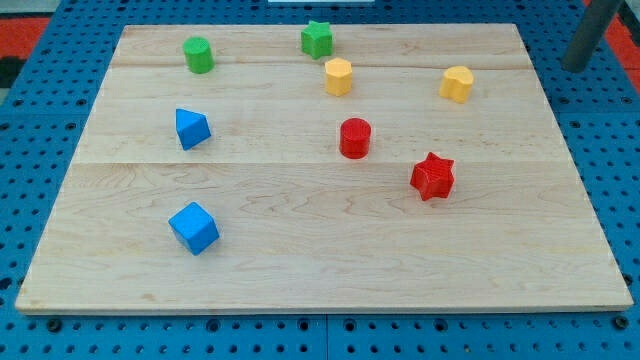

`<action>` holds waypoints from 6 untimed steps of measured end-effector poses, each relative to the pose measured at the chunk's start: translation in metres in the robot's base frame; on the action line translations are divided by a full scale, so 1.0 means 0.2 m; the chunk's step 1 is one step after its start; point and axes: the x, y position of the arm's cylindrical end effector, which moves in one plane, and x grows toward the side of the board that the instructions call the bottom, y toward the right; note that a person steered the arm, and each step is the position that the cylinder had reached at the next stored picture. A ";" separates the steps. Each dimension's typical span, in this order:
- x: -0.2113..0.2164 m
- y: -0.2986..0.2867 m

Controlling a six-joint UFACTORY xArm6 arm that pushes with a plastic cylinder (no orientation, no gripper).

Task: Point your arm at red circle

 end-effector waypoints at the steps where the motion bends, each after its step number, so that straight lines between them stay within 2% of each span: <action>1: 0.12 -0.02; 3: 0.31 -0.24; 6: 0.41 -0.82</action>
